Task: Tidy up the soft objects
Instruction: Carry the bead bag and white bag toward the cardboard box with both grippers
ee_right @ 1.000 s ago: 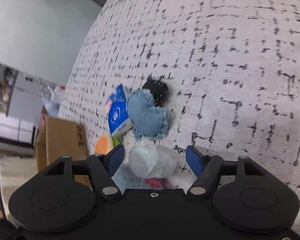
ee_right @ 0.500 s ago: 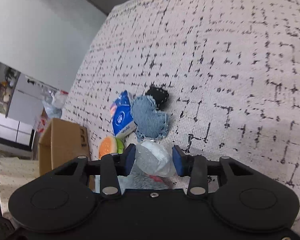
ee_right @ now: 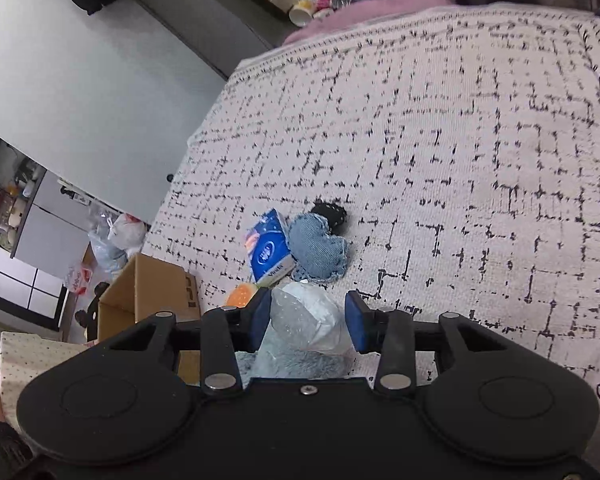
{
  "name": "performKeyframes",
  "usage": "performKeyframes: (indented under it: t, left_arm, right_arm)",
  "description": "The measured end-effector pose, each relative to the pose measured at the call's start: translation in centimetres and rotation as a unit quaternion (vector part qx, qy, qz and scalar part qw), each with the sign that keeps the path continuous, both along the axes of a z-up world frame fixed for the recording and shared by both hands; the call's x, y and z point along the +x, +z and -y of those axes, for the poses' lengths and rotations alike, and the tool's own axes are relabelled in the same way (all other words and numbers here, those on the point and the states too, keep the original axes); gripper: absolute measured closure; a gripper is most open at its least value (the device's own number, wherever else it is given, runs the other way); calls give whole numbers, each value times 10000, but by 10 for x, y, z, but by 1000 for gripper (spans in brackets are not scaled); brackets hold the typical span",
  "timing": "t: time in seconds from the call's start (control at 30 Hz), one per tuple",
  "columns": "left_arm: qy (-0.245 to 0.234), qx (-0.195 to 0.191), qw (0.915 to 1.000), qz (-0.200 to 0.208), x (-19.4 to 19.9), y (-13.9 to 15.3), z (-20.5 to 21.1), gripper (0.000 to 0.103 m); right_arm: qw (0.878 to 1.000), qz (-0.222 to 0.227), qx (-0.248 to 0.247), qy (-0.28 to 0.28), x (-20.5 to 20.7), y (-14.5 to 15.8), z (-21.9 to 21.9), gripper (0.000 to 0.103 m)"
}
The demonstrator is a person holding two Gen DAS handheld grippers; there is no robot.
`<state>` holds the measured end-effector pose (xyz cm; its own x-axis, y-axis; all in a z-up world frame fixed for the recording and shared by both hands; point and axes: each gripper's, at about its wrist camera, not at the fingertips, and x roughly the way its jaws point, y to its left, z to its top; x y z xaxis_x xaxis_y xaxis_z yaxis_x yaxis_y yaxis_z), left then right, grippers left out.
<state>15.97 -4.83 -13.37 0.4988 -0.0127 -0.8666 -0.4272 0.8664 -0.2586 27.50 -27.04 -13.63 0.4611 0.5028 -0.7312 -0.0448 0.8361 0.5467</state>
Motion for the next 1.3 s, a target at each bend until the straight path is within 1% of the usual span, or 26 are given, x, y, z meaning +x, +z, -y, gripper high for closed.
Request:
performKeyframes:
  t: [0.37, 0.63, 1.0, 1.1, 1.17, 1.23, 1.3]
  left_arm:
    - [-139, 86, 9994, 297, -13, 26, -4, 69]
    - [-223, 142, 9983, 516, -21, 43, -12, 69]
    - [-414, 47, 9959, 804, -29, 60, -26, 69]
    - [-389, 78, 9960, 803, -30, 64, -32, 69]
    - [-284, 111, 9965, 774, -30, 66, -38, 69]
    - [-225, 156, 9964, 804, -31, 68, -43, 69]
    - [-212, 118, 9961, 853, -32, 71, -51, 69]
  right_arm:
    - [9993, 331, 6, -169, -28, 24, 2, 64]
    - [9984, 543, 15, -184, -45, 39, -6, 64]
    - [9964, 849, 37, -45, -58, 59, -28, 64]
    - [9957, 923, 27, -1, -60, 64, -36, 64]
    - [9952, 979, 43, 44, -61, 68, -41, 64]
    - [9947, 1027, 56, 86, -62, 71, -47, 64]
    - [9943, 1053, 78, 127, -63, 73, -53, 64]
